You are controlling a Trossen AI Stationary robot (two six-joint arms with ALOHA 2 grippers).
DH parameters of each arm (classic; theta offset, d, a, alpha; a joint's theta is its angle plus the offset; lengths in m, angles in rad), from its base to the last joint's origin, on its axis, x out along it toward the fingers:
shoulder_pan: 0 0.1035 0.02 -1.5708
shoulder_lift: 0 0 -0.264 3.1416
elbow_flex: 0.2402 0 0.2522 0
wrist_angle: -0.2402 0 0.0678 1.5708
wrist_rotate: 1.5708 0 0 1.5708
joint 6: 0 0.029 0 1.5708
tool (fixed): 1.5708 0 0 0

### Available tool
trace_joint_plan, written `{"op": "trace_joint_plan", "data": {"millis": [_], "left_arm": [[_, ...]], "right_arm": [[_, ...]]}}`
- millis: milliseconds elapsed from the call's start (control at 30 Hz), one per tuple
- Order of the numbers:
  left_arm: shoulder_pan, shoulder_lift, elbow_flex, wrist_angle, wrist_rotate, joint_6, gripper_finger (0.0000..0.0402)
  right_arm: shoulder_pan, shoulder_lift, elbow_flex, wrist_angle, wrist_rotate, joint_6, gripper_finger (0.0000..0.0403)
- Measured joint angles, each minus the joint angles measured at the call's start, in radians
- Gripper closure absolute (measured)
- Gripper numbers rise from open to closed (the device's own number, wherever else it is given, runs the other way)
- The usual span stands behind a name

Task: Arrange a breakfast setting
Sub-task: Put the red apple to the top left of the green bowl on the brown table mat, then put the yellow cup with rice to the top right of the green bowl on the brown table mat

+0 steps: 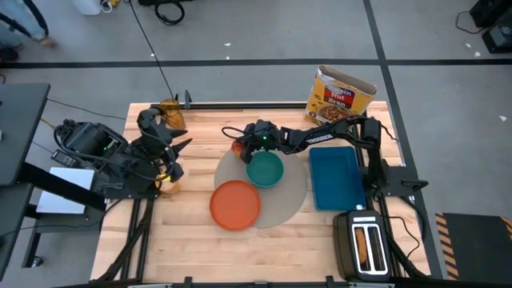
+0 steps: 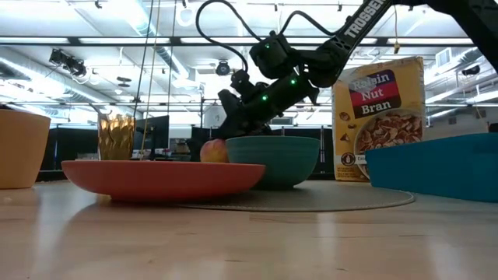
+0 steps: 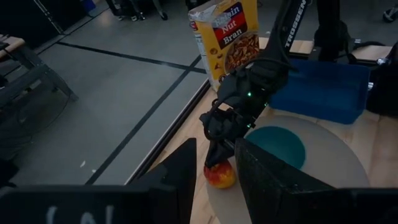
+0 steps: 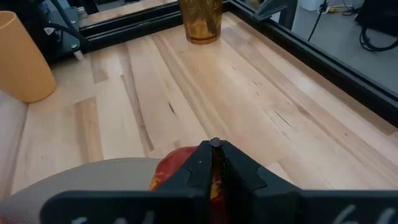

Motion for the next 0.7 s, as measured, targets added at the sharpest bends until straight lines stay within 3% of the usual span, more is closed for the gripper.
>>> {"op": "trace_joint_plan", "data": {"millis": [400,700], "left_arm": [[0.0,0.0,0.0,0.0,-0.001,0.002,0.0283],[0.0,0.0,0.0,0.002,-0.006,0.0,0.0283]], "right_arm": [[0.019,-0.014,-0.001,0.016,-0.003,0.017,0.0293],[0.061,-0.088,-0.001,0.015,-0.004,-0.007,0.0273]]}}
